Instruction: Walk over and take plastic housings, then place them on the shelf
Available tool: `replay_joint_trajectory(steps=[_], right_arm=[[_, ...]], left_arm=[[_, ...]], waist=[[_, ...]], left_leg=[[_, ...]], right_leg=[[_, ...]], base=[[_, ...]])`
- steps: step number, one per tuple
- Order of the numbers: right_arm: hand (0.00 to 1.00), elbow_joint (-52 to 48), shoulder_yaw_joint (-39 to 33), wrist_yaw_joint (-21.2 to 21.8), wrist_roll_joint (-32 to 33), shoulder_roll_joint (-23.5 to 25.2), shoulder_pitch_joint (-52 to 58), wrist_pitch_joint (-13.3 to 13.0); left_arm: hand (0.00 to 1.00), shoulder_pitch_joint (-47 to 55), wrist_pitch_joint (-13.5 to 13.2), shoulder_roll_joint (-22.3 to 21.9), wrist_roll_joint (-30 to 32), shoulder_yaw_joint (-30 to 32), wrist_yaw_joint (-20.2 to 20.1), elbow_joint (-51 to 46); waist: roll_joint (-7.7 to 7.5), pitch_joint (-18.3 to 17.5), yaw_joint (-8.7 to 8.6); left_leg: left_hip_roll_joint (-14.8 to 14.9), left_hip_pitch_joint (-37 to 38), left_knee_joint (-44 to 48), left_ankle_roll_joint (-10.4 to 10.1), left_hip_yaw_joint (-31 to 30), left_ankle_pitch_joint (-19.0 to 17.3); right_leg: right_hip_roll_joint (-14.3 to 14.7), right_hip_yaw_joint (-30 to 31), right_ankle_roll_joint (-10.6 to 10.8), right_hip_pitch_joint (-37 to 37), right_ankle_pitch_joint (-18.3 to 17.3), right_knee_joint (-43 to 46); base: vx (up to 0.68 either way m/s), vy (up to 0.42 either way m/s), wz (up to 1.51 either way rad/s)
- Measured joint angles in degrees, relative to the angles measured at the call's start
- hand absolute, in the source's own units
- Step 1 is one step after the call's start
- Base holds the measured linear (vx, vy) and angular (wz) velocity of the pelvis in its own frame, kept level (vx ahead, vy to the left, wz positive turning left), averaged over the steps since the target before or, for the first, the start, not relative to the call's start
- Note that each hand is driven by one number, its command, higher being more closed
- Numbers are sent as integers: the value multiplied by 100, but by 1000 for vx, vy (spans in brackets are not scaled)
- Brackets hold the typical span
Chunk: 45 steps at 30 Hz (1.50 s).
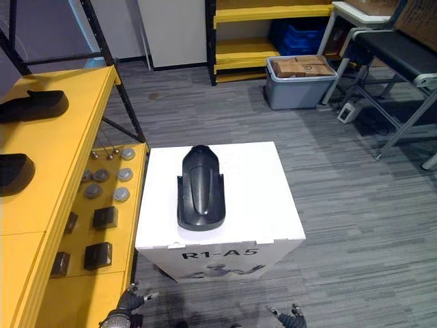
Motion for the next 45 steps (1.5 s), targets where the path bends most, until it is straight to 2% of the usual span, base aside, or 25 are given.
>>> replay_joint_trajectory(steps=[3, 6, 10, 13, 18, 21, 22, 24, 26, 27, 28, 33, 36, 41, 45], right_arm=[[0, -591, -601, -13, 68, -256, 36, 3], [0, -2042, -1187, -73, 94, -824, 208, 11], [0, -3796, -1416, -134, 89, -1606, 182, -38], [0, -4575, -1371, -122, 86, -1805, 20, -166], [0, -5432, -467, -91, 94, -2086, -641, -475], [0, -5572, 585, -69, 90, -2226, -1300, -632], [0, -5538, 1024, -19, 88, -2240, -1502, -657], [0, -5308, 1632, 69, 62, -2192, -1773, -674], [0, -4663, 2089, 130, -167, -1775, -2043, -597], [0, -4587, 2116, 130, -203, -1717, -2065, -561], [0, -4304, 2197, 127, -401, -1445, -2156, -428], [0, -3450, 2443, 3, -1039, -514, -2220, -39], [0, -3057, 2444, -116, -1397, -122, -2216, 132], [0, -2773, 2433, -319, -1867, 103, -2216, 272], [0, -2550, 2430, -423, -1921, 148, -2224, 293]], left_arm=[[0, 110, -1, 5, -69, 122, -19, -7], [0, 332, -6, 5, -72, 229, -115, -167], [0, 622, -41, -3, -73, 226, -222, -288], [0, 687, -101, -21, -75, 216, -305, -287], [0, 786, -152, -31, -187, 144, -403, -247], [0, 766, -177, -13, -191, -85, -429, -250], [0, 719, -181, -15, -192, -194, -451, -250], [0, 656, -186, -25, -194, -318, -491, -252], [0, 600, -183, -35, -228, -518, -492, -252], [0, 593, -183, -35, -241, -522, -489, -252], [0, 570, -176, -37, -291, -541, -483, -252], [0, 519, -170, -40, -346, -636, -376, -258], [0, 495, -162, -45, -351, -636, -317, -259], [0, 480, -162, -64, -349, -636, -239, -309], [0, 482, -161, -66, -346, -636, -229, -360]], waist=[[-5, -43, -13], [-37, -147, -42], [-82, -253, -189], [-157, -301, -219], [-195, -433, -211], [-160, -551, -126], [-160, -551, -39], [-160, -551, 63], [-159, -541, 132], [-159, -541, 150], [-158, -533, 211], [-139, -382, 222], [-127, -331, 255], [-102, -245, 307], [-98, -199, 329]], left_leg=[[0, 104, -131, -18, 16, 11], [10, 135, -246, -65, 24, 43], [36, 195, -292, -68, 63, 48], [42, 191, -325, -45, 64, 76], [4, 159, -393, 24, 53, 124], [-25, 78, -464, 83, 5, 200], [-28, 57, -480, 92, -2, 223], [-47, 5, -479, 104, -50, 245], [-90, -25, -493, 122, -228, 284], [-90, -25, -493, 122, -229, 285], [-95, -31, -495, 121, -228, 287], [-108, -67, -495, 116, -274, 335], [-106, -75, -498, 102, -275, 359], [-109, -85, -581, 93, -308, 458], [-109, -100, -723, 93, -361, 578]], right_leg=[[4, 4, 34, 51, -20, -41], [18, 20, 36, 40, -22, -76], [50, 51, 36, 51, -22, -78], [64, 61, 35, 25, -21, -78], [42, 60, 26, -76, -11, -75], [35, 23, 21, -144, 54, -135], [36, 12, 27, -142, 97, -192], [27, -34, 34, -133, 131, -261], [-9, -180, 39, -60, 135, -311], [-11, -182, 39, -59, 135, -314], [-15, -185, 43, -46, 139, -346], [-37, -272, 50, 1, 152, -378], [-37, -273, 46, -9, 160, -378], [-36, -302, 45, -41, 206, -379], [-29, -347, 48, -99, 266, -387]], base=[[76, 7, -2], [33, -2, -1], [0, -5, -6], [-53, -11, -4], [-79, 12, 0], [-60, 16, 6], [-34, 17, 6], [-16, 9, 21], [6, 6, 38], [12, 15, 11], [9, 14, 4], [1, 3, 6], [-25, 2, 0], [-50, 6, 3], [-76, 9, 6]])
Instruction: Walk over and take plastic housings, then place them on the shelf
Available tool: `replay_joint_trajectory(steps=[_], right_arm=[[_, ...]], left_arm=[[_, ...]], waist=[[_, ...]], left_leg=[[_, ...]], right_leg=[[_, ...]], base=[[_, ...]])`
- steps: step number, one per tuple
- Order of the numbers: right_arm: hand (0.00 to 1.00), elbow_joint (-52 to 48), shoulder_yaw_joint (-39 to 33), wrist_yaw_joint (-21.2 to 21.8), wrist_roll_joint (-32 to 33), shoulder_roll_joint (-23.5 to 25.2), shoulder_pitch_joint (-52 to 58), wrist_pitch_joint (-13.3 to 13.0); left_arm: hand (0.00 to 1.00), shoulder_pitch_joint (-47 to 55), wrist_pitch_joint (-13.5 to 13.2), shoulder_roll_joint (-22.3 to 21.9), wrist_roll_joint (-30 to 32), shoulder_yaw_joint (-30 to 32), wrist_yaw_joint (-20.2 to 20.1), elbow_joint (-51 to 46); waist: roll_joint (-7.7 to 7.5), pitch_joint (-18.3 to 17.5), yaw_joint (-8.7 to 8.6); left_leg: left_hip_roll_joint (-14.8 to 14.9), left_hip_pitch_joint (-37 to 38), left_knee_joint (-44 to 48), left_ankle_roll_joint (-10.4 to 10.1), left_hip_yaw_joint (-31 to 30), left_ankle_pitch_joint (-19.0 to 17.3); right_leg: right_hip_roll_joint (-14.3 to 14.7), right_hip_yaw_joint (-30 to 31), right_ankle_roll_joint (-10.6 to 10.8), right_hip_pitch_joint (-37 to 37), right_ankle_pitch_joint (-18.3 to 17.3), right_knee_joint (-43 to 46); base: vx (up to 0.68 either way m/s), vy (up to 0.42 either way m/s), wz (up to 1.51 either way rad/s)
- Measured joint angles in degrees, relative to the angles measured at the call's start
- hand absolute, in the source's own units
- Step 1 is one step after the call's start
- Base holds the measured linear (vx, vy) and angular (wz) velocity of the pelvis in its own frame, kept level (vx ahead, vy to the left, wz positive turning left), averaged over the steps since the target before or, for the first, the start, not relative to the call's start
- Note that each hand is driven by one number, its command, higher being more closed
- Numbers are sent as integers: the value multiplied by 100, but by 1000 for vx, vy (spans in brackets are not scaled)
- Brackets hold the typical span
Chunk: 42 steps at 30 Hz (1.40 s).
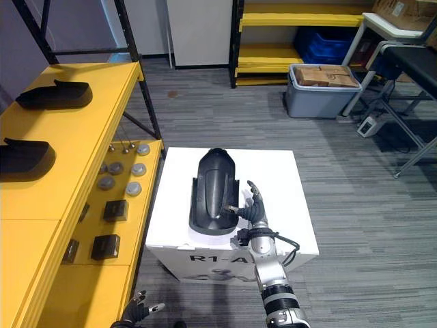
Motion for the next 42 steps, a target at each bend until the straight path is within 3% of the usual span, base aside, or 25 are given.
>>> replay_joint_trajectory(steps=[6, 8, 14, 15, 26, 33, 42], right_arm=[[0, 163, -8, -150, -243, 124, -152, 66], [0, 252, -32, -253, -609, 197, -265, 292], [0, 363, -156, -638, -1105, 511, -447, 580], [100, 364, -202, -650, -1122, 548, -470, 609], [100, 374, -796, -618, -1265, 598, -609, 1017], [100, 297, -804, -560, -1264, 670, -568, 1078], [100, -908, -787, -577, -1231, 752, -82, 1096]], left_arm=[[0, -7, 3, 3, -2, -1, 61, -15], [0, -7, 30, 0, -5, -1, 140, -13], [0, -25, 114, -10, -7, -2, 246, -13], [0, -28, 123, -10, -7, -2, 247, -12], [0, -56, 216, -16, -2, 2, 237, -14], [0, -62, 217, -40, 1, 2, 225, -21], [0, -46, 218, -65, 0, 143, 226, -24]], waist=[[-5, 37, 7], [-5, 38, 2], [-9, 38, 10], [-10, 39, 10], [-44, 70, 21], [-46, 70, 23], [-48, 68, 20]], left_leg=[[-2, 3, -182, 9, -25, 135], [-1, 14, -206, 8, -29, 144], [7, 42, -248, -3, 13, 149], [7, 42, -248, -3, 16, 148], [37, 190, -251, -65, 89, 103], [34, 206, -250, -65, 85, 103], [30, 222, -248, -65, 59, 104]], right_leg=[[5, -44, 3, -71, 74, -12], [7, -44, 0, -69, 79, -24], [22, -39, -3, -25, 86, -103], [22, -38, -3, -22, 86, -108], [52, 45, -1, 128, 86, -198], [49, 44, -1, 152, 86, -210], [42, 43, 1, 160, 85, -190]], base=[[-64, 13, 2], [0, 0, 0], [0, 0, 0], [0, 0, 0], [-9, -1, -3], [0, 0, 0], [0, 0, 0]])
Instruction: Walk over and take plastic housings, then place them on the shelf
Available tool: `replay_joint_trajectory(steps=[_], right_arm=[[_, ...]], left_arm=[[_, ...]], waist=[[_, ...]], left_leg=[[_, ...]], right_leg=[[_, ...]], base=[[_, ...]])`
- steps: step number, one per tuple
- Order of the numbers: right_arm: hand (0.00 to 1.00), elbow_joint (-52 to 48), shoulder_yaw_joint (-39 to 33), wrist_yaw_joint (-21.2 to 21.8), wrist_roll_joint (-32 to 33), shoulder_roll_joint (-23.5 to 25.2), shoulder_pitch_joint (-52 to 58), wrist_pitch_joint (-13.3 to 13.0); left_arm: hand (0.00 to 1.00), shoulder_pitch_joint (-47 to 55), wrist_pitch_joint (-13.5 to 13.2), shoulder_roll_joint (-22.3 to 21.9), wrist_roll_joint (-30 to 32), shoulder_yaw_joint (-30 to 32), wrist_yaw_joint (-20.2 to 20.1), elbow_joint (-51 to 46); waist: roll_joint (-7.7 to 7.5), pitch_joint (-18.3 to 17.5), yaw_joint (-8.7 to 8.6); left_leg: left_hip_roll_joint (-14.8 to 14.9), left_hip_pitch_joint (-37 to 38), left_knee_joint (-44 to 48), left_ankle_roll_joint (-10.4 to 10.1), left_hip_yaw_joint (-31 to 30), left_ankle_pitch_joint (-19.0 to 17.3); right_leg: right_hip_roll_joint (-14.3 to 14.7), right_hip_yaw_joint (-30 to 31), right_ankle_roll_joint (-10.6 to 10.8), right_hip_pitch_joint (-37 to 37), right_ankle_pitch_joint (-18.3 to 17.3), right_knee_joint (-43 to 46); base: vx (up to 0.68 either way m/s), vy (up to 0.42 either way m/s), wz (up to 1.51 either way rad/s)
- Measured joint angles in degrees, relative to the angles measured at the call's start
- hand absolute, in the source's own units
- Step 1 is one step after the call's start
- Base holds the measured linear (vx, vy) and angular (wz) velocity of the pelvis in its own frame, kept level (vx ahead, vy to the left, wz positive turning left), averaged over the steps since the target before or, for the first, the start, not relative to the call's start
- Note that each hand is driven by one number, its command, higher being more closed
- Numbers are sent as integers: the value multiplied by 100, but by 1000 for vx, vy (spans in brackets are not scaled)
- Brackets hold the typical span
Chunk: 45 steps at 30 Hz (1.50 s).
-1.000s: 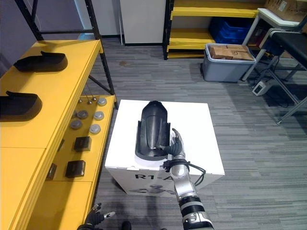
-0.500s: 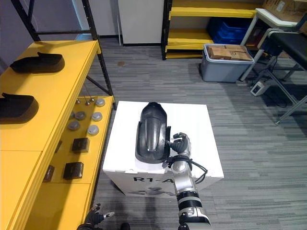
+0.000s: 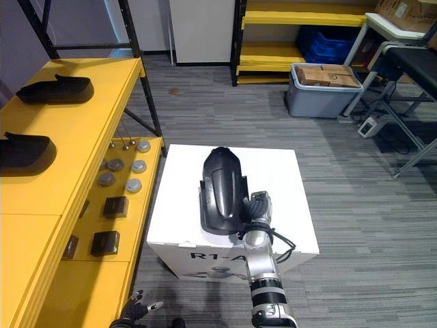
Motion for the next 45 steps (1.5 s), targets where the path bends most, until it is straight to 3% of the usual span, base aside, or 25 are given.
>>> replay_joint_trajectory(steps=[9, 12, 18, 20, 28, 34, 40, 45], right_arm=[[100, -979, 0, -283, -11, -61, 498, -107], [100, -1296, 7, -359, -39, -130, 636, -188], [100, -1899, 10, -412, -125, -184, 858, -344], [100, -1966, 16, -415, -125, -195, 870, -514], [100, -2435, 216, -355, -134, -241, 958, -754], [100, -2637, 625, -202, -133, -438, 960, -1003], [100, -3015, 1416, 17, -135, -643, 870, -1149], [100, -3038, 1791, 99, -139, -779, 607, -1251]], left_arm=[[0, 129, -7, -68, -5, 287, 67, -181], [0, 234, -9, -124, -52, 573, 200, -638], [0, 417, -112, -239, -64, 1375, 492, -2296], [0, 424, -220, -311, -65, 1603, 618, -3043], [0, 515, -476, -436, -69, 1592, 678, -5078], [0, 294, -747, -328, -423, 925, 569, -5881], [0, -271, -903, -82, -1746, -353, -94, -6047], [0, -614, -903, -16, -2503, -885, -366, -6051]], waist=[[4, -21, -20], [0, -28, 1], [-11, -53, -1], [-37, -113, 0], [-40, -266, -12], [-39, -295, -10], [-40, -377, -27], [-41, -410, -37]], left_leg=[[0, 0, 47, 0, -10, 0], [4, -15, 61, 3, -26, -3], [-8, -19, 79, 14, -125, -8], [-10, -7, 85, 16, -147, -8], [-9, 78, 92, 40, -166, -22], [-18, 164, 92, 46, -186, -26], [-24, 159, 91, 47, -181, -26], [-18, 160, 91, 48, -178, -25]], right_leg=[[-1, -4, 3, 17, -2, 16], [2, -7, -1, 10, -4, 16], [-3, -111, -2, 64, -5, -4], [-3, -124, -2, 84, -5, -32], [5, -145, -3, 189, -4, -90], [6, -152, -4, 298, -3, -114], [6, -146, -5, 291, -3, -115], [13, -138, -5, 288, -2, -114]], base=[[0, 0, 0], [0, 0, 1], [-1, -1, 7], [-9, 0, 7], [-14, -1, 1], [-8, -1, 1], [0, 0, 0], [0, 0, 0]])
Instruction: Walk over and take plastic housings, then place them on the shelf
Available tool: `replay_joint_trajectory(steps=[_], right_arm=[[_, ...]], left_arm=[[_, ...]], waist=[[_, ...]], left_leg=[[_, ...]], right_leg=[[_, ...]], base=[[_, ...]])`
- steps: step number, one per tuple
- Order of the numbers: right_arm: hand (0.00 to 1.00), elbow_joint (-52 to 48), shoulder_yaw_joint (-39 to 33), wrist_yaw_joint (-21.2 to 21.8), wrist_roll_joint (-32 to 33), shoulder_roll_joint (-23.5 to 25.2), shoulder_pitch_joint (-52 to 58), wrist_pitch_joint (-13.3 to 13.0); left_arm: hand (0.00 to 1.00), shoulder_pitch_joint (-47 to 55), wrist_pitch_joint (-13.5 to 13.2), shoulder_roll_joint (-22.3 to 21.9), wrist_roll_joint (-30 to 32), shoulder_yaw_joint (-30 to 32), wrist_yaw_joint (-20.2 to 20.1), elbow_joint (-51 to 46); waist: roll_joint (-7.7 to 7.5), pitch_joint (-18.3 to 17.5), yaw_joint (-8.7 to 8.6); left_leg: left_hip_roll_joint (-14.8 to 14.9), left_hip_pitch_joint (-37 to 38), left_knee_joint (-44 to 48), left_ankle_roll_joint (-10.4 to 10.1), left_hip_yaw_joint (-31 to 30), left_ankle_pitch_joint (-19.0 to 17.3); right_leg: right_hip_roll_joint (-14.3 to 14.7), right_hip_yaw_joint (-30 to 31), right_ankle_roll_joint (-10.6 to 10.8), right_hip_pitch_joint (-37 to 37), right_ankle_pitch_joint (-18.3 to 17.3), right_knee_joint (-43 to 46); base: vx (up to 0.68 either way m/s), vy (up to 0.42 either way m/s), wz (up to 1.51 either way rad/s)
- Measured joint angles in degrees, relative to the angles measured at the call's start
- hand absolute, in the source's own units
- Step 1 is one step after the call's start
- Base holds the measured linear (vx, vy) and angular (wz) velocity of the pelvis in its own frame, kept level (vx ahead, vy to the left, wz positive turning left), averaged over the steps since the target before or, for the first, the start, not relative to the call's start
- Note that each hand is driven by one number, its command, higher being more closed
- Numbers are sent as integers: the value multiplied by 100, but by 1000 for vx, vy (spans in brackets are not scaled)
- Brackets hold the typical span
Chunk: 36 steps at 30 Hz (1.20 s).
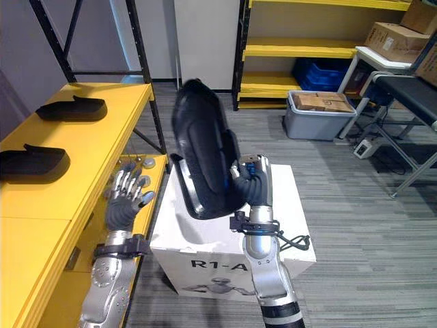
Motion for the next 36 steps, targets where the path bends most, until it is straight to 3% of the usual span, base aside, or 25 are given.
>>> replay_joint_trajectory(steps=[7, 14, 26, 36], right_arm=[[100, 0, 256, 20, -222, -95, -216, -66], [100, 0, 766, 22, -387, -125, -221, -73], [100, 14, 1302, 25, -599, -128, -399, -75], [100, 139, 1372, 31, -604, -145, -400, -75]], left_arm=[[0, -181, 2, 167, -486, -217, -38, 19], [0, -317, -7, 133, -619, -279, 453, 469], [0, -403, -15, 93, -945, -209, 906, 959], [0, -418, -36, 91, -1567, -215, 706, 1066]], waist=[[-3, -30, 2], [-25, -53, -2], [-116, -147, 8], [-115, -214, -8]], left_leg=[[2, 4, 0, 0, 17, 0], [7, 4, 0, 0, 36, 0], [13, 10, 0, 8, 70, 6], [12, 5, -8, 17, 105, 13]], right_leg=[[8, 21, -2, -8, 4, 3], [18, 38, -3, -16, 11, 2], [14, 48, -7, -24, 45, -2], [17, 62, -12, -5, 117, -104]], base=[[0, 0, 0], [0, 0, 0], [0, 0, -1], [0, 0, 0]])
